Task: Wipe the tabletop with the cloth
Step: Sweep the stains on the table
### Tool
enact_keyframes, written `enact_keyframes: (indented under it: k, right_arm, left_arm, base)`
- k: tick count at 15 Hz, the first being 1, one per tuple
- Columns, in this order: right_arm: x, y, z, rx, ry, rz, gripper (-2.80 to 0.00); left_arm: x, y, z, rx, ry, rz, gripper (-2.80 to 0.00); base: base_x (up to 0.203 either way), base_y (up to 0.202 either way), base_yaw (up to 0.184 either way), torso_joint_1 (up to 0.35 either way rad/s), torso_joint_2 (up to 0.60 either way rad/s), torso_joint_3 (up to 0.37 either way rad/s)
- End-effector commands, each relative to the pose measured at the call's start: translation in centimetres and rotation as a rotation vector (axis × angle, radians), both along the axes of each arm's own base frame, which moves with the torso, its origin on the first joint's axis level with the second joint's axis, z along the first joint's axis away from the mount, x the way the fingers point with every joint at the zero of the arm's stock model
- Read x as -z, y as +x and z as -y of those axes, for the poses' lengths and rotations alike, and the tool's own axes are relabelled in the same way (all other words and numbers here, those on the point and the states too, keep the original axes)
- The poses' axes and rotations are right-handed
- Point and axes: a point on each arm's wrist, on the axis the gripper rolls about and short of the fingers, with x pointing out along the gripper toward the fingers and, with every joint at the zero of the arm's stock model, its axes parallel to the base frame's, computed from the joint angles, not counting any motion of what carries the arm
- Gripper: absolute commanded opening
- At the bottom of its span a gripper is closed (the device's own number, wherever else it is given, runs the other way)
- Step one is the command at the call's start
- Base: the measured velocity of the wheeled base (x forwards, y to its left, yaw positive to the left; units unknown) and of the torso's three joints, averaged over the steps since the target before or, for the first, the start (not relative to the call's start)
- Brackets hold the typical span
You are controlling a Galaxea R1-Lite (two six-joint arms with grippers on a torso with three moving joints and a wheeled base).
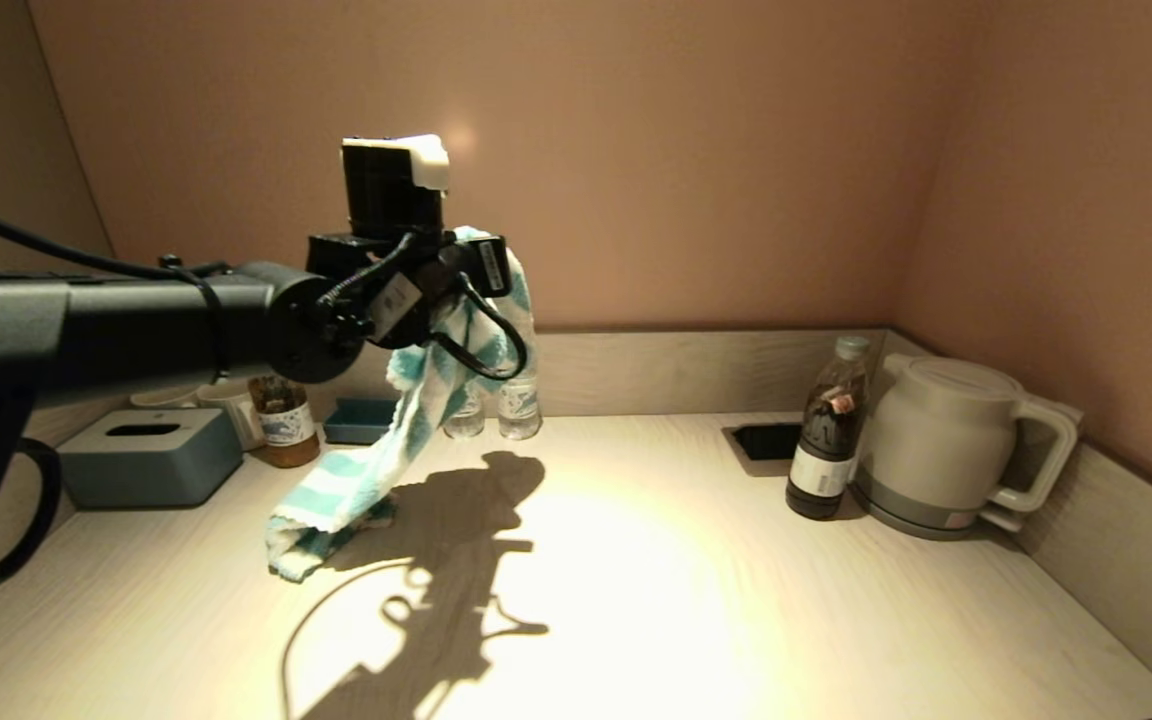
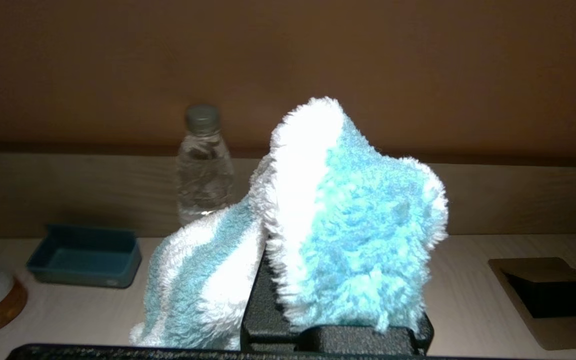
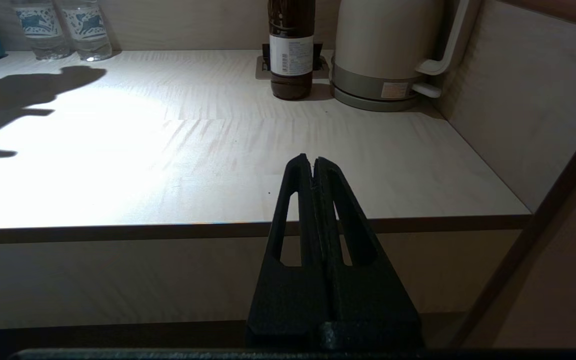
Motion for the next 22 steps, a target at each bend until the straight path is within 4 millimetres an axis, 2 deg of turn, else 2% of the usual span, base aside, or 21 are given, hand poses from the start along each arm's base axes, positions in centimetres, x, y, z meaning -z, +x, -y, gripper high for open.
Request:
enact_keyframes:
  k: [1, 3, 4, 6, 7, 10, 13, 15, 17, 20, 22]
  right_arm:
    - [0.0, 0.0, 0.0, 0.001, 0.0, 0.0, -2.8]
    - [0.0, 0.0, 0.0, 0.001, 0.0, 0.0, -2.8]
    - [0.0, 0.0, 0.0, 0.0, 0.0, 0.0, -2.8]
    - [0.0, 0.0, 0.0, 0.0, 0.0, 0.0, -2.8]
    - [0.0, 0.0, 0.0, 0.0, 0.0, 0.0, -2.8]
    - [0.0, 0.0, 0.0, 0.001, 0.0, 0.0, -2.8]
    - [0.0, 0.0, 0.0, 0.001, 0.0, 0.0, -2.8]
    - [0.0, 0.0, 0.0, 0.001, 0.0, 0.0, -2.8]
    - [0.0, 0.0, 0.0, 0.0, 0.0, 0.0, -2.8]
    - [0.0, 0.0, 0.0, 0.0, 0.0, 0.0, -2.8]
    - [0.0, 0.0, 0.0, 0.0, 0.0, 0.0, -2.8]
  left_arm:
    - [2.1, 0.4, 2.3, 0.048, 0.018, 0.017, -2.8]
    - [2.5, -1.4, 5.5, 0.183, 0.013, 0.043, -2.8]
    - [3.0, -1.6, 6.1, 0.215, 0.017, 0.039, -2.8]
    - [3.0, -1.6, 6.2, 0.217, 0.017, 0.039, -2.8]
    - [4.2, -1.2, 6.6, 0.226, 0.025, 0.026, -2.8]
    - [11.0, 1.7, 7.9, 0.234, 0.081, -0.007, -2.8]
    - [15.8, 4.2, 6.9, 0.208, 0.144, -0.027, -2.8]
    - [16.7, 4.6, 6.6, 0.202, 0.161, -0.037, -2.8]
    - [19.5, 5.8, 5.7, 0.187, 0.212, -0.074, -2.8]
    - [20.6, 6.6, 4.8, 0.171, 0.241, -0.082, -2.8]
    - [22.2, 7.4, 3.7, 0.15, 0.271, -0.108, -2.8]
  base:
    - [0.0, 0.0, 0.0, 0.0, 0.0, 0.0]
    - [0.0, 0.0, 0.0, 0.0, 0.0, 0.0]
    - [0.0, 0.0, 0.0, 0.0, 0.0, 0.0]
    - [0.0, 0.0, 0.0, 0.0, 0.0, 0.0]
    - [0.0, 0.0, 0.0, 0.0, 0.0, 0.0]
    - [0.0, 0.0, 0.0, 0.0, 0.0, 0.0]
    - [0.0, 0.0, 0.0, 0.0, 0.0, 0.0]
    - [0.0, 0.0, 0.0, 0.0, 0.0, 0.0]
    - [0.0, 0.0, 0.0, 0.0, 0.0, 0.0]
    - [0.0, 0.0, 0.0, 0.0, 0.0, 0.0]
    - [0.0, 0.0, 0.0, 0.0, 0.0, 0.0]
